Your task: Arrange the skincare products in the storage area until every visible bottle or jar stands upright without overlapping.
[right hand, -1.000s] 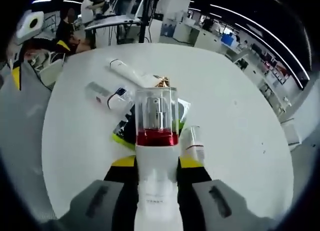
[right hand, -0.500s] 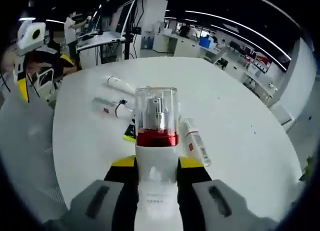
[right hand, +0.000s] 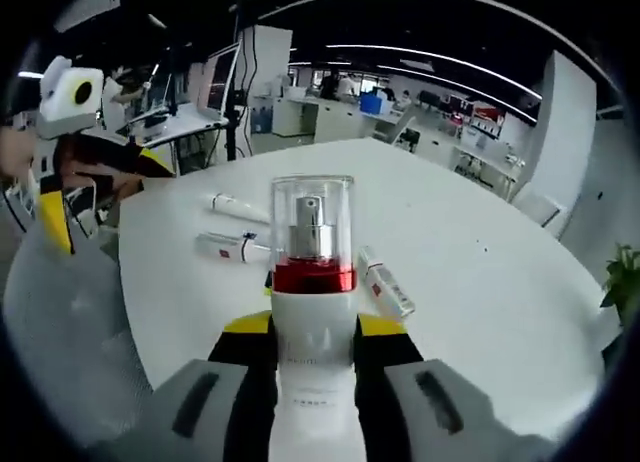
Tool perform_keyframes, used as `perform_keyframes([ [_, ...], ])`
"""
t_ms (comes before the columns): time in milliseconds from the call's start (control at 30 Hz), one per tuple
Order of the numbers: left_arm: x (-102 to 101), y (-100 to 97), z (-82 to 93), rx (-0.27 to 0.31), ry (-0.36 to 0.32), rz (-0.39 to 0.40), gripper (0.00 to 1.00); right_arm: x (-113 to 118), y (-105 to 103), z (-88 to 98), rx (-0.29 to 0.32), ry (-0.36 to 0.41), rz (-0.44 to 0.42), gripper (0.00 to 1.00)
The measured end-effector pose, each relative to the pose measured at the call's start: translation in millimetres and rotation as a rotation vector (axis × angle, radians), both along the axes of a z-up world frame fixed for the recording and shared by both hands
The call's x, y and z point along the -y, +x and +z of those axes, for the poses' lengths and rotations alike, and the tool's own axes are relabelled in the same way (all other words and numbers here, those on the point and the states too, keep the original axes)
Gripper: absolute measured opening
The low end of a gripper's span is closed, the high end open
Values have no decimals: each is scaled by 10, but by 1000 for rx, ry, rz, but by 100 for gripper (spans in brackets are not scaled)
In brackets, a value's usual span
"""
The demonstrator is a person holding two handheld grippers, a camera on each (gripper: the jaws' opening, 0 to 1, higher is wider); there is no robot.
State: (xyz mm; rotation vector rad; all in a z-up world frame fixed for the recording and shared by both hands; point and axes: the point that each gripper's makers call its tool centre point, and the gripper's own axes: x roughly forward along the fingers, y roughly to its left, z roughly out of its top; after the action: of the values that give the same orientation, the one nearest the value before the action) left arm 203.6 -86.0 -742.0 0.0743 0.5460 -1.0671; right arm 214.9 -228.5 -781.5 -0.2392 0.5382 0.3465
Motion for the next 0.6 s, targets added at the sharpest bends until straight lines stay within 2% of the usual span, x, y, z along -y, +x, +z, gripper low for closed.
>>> perform_keyframes([
  [367,393,-78,292,-35,-112,-18,89,-151,-154,239,71,66,-35,28],
  [467,531,-113,398,-61,-167,-26,88,-179,-184,317,95,103,-57,28],
  [600,685,-171,451,-81,-189,-53,83,-231,-232,396,117,130,-75,28],
])
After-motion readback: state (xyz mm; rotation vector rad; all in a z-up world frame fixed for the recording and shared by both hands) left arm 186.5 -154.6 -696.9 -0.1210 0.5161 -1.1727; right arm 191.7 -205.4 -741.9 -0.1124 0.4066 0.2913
